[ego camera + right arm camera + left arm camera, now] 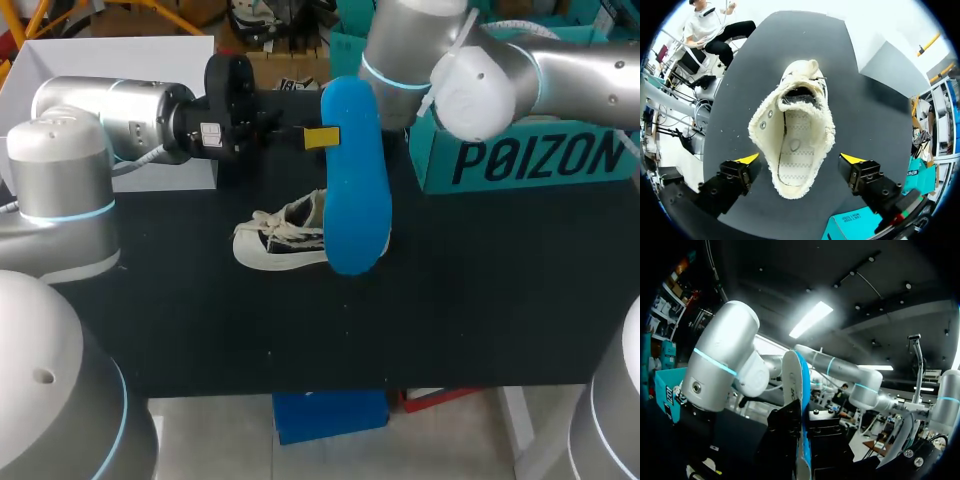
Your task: Take the shoe out of the shoebox, open the shoe tongue, remove and reinsert the insole, then place the shoe into the shoebox
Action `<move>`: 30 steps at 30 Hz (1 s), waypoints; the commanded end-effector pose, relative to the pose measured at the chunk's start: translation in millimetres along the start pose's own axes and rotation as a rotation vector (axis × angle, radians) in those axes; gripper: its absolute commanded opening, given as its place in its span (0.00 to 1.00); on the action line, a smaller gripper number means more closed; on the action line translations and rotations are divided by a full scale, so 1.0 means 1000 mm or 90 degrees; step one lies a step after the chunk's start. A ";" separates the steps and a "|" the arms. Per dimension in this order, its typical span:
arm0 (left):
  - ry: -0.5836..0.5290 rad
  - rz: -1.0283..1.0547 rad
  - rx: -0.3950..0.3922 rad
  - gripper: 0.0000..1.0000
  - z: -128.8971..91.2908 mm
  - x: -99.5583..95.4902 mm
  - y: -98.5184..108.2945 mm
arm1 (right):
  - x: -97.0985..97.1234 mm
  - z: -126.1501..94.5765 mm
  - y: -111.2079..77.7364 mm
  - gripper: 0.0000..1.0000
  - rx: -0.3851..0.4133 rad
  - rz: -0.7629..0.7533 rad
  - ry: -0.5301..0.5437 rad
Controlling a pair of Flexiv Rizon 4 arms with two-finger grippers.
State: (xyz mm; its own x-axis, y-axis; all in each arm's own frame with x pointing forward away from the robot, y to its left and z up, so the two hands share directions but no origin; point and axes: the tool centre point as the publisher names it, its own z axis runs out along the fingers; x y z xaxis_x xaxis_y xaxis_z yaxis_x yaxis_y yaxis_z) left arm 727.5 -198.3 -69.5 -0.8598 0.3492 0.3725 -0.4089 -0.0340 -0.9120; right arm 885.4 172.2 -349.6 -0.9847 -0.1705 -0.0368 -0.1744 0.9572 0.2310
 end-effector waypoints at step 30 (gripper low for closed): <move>-0.003 0.001 0.001 0.00 0.002 0.000 0.001 | 0.014 0.009 -0.052 1.00 -0.277 0.042 -0.077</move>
State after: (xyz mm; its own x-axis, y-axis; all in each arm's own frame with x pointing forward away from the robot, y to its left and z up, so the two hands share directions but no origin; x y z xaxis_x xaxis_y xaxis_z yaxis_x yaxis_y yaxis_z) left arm 727.6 -198.4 -69.4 -0.8598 0.3492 0.3725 -0.4089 -0.0342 -0.9119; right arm 882.7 126.8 -365.9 -0.9918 -0.0641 -0.1101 -0.1150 0.8223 0.5572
